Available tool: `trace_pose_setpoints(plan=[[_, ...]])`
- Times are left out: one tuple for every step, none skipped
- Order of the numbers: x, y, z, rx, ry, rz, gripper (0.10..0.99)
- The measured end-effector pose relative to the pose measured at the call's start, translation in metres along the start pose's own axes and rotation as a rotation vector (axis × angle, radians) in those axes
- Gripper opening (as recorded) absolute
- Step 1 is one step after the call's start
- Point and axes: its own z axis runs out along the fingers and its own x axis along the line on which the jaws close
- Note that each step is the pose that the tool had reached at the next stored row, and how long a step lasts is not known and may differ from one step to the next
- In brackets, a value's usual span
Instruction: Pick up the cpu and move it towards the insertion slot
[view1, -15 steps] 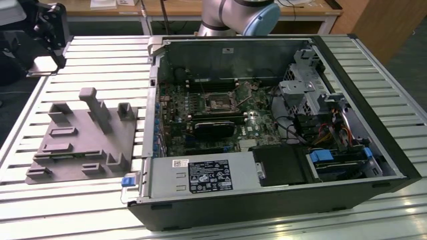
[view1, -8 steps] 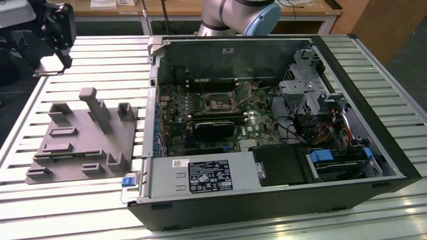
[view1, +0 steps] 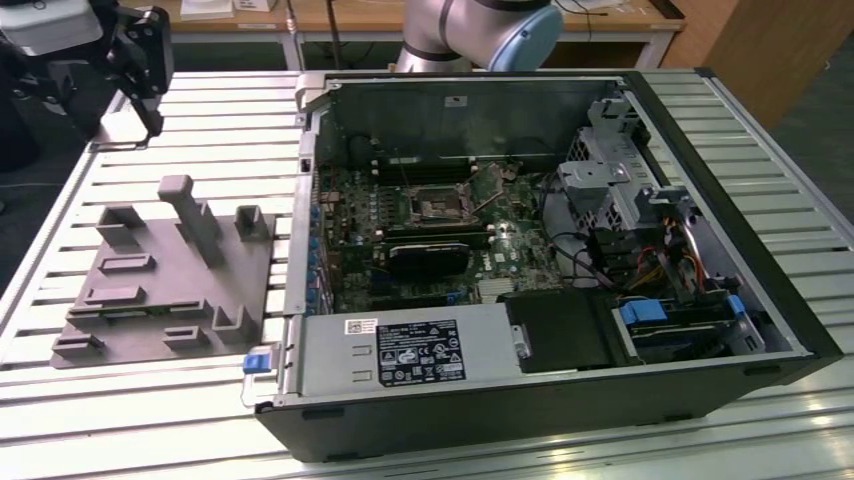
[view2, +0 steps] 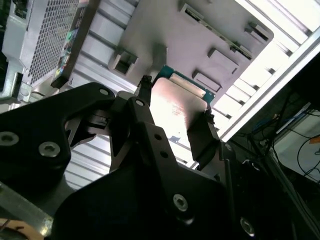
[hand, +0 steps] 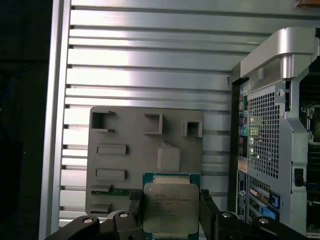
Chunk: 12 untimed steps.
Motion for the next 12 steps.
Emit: trace_pose_setpoints(plan=[[-0.003,-0.0001,0.0,0.0,0.0,0.0,0.541],[-0.0046,-0.0001,0.0,0.0,0.0,0.0,0.541],[-0.0058,-0.0001,0.0001,0.0,-0.0001,0.0,0.541],[-0.0073,-0.0002,0.0001,0.0,-0.0001,0.0,0.541],[-0.0094,-0.0002,0.0,0.0,0.0,0.0,0.541],[-0.0124,-0.0003,0.0,0.0,0.0,0.0,0.541],[-0.0152,-0.0003,0.0,0.0,-0.0001,0.0,0.541],[-0.0173,-0.0004,0.0,0.0,-0.0001,0.0,0.541],[-0.0192,-0.0004,0.0,0.0,-0.0001,0.0,0.541],[-0.0214,-0.0005,0.0,0.0,-0.0003,0.0,0.541],[-0.024,-0.0006,0.0,0.0,-0.0003,0.0,0.541],[-0.0262,-0.0006,0.0,0.0,-0.0005,0.0,0.541]])
